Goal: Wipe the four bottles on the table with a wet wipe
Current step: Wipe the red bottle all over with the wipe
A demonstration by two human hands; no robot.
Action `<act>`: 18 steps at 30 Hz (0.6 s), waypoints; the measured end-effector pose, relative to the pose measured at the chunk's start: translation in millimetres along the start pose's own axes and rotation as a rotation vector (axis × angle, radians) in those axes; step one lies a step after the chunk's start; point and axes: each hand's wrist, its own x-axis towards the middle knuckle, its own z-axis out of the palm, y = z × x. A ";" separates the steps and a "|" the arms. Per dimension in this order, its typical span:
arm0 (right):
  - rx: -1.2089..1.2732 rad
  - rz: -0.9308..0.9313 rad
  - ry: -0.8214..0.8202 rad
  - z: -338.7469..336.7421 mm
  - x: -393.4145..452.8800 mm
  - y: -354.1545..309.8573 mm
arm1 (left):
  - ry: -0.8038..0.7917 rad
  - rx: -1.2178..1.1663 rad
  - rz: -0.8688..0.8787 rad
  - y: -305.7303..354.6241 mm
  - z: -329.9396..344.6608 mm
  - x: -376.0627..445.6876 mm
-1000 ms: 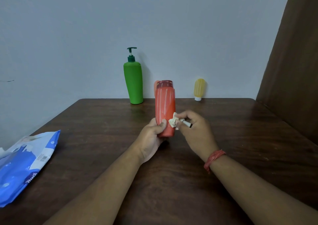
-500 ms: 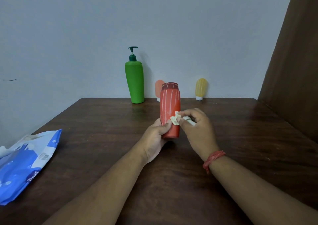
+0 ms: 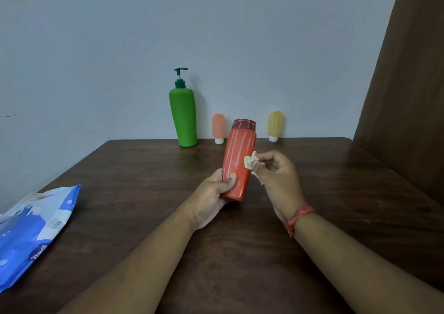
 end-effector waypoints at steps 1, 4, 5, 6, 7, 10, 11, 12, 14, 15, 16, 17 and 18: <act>-0.017 0.019 -0.045 1.4 -1.3 2.4 | 0.015 -0.023 0.008 0.1 -1.8 0.2; -0.071 0.058 -0.126 4.4 -3.1 7.1 | 0.033 -0.017 0.018 1.7 -5.3 0.2; -0.053 0.054 -0.101 3.8 -1.7 6.3 | 0.027 0.026 0.017 1.4 -5.2 0.3; -0.015 0.045 -0.048 2.3 1.5 4.7 | 0.015 0.090 0.016 0.8 -4.9 0.2; 0.041 0.033 0.024 -0.8 5.1 1.3 | -0.002 0.172 0.013 0.3 -3.8 0.0; 0.200 -0.031 0.220 -16.2 18.1 -13.8 | -0.071 0.486 0.001 1.1 0.8 -0.1; 0.222 -0.062 0.255 -22.0 21.8 -17.7 | -0.086 0.578 -0.001 2.9 2.9 -0.3; 0.220 -0.088 0.275 -26.6 24.4 -20.4 | -0.091 0.645 0.001 4.8 4.8 -0.7; 0.170 -0.110 0.286 -30.8 26.1 -20.9 | -0.085 0.701 0.022 6.8 7.4 -1.6; 0.142 -0.110 0.284 -30.3 25.0 -19.4 | -0.082 0.706 0.029 6.9 7.7 -2.1; 0.117 -0.105 0.278 -28.6 23.2 -16.5 | -0.082 0.705 0.028 7.1 8.1 -3.1; 0.091 -0.096 0.267 -25.8 21.3 -12.7 | -0.075 0.700 0.024 7.3 8.2 -4.3; 0.058 -0.085 0.250 -22.3 19.2 -9.0 | -0.063 0.689 0.022 7.0 7.6 -4.4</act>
